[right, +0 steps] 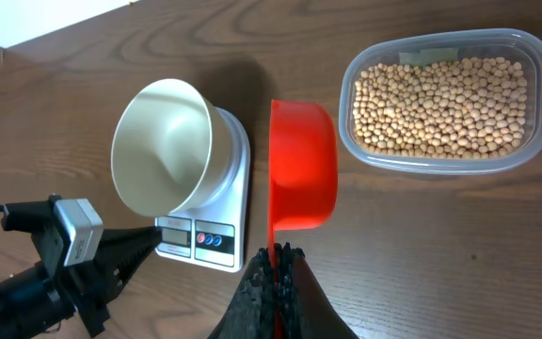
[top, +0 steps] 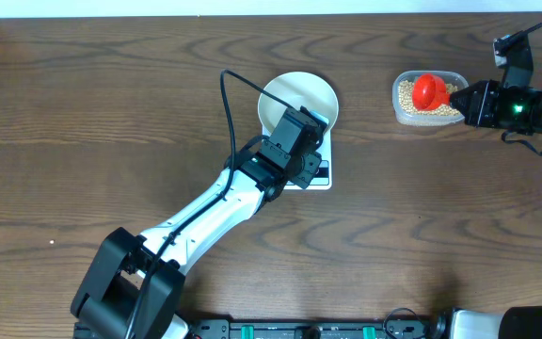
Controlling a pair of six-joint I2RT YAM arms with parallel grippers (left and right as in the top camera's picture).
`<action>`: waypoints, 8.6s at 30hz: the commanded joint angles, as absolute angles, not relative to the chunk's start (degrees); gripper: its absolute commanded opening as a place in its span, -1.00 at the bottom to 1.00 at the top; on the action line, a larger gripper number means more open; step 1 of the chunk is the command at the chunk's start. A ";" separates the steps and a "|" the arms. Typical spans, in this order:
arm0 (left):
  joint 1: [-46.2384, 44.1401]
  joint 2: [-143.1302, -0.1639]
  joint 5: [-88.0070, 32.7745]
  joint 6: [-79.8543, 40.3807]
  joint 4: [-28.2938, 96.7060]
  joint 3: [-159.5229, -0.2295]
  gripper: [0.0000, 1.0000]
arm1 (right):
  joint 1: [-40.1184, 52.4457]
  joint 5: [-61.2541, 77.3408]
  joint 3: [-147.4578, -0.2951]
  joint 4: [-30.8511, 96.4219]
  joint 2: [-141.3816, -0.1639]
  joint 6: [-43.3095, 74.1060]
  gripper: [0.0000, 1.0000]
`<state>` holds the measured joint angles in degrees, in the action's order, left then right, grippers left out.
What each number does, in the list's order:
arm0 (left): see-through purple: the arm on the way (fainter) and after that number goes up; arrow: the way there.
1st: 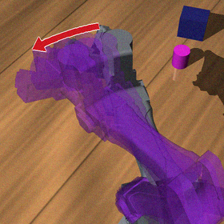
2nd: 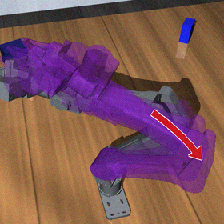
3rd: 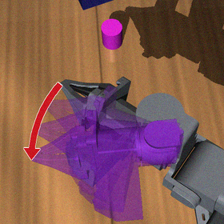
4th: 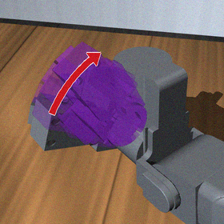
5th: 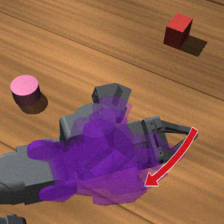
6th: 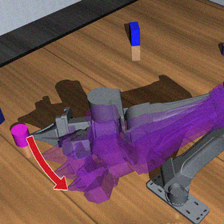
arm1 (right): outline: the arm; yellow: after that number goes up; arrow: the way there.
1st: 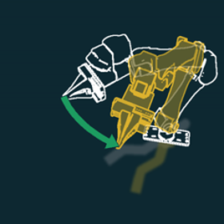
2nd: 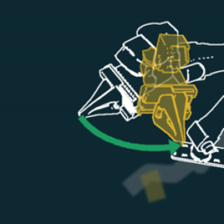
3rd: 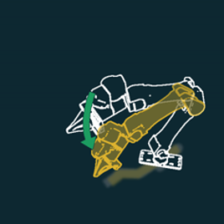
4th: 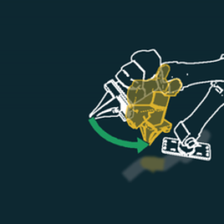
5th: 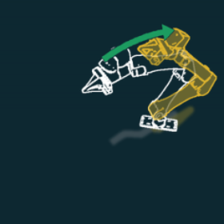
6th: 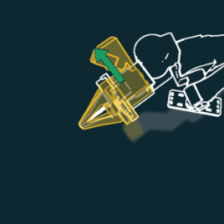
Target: Scoop item into bowl and weigh 50g on scale
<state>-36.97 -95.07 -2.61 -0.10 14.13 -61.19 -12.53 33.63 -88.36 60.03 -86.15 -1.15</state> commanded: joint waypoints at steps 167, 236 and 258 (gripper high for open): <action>-25.34 -72.97 -7.73 8.54 42.41 -64.10 0.93 | -12.67 21.15 -88.03 54.04 -85.89 -2.87 -0.97; -25.34 -72.99 -7.73 8.54 40.69 -64.07 0.94 | -12.56 16.97 -88.01 55.29 -86.52 -0.89 -0.97; -25.34 -72.97 -7.73 8.54 40.69 -64.07 0.94 | -7.64 1.54 -100.14 57.98 -106.32 -7.84 -0.98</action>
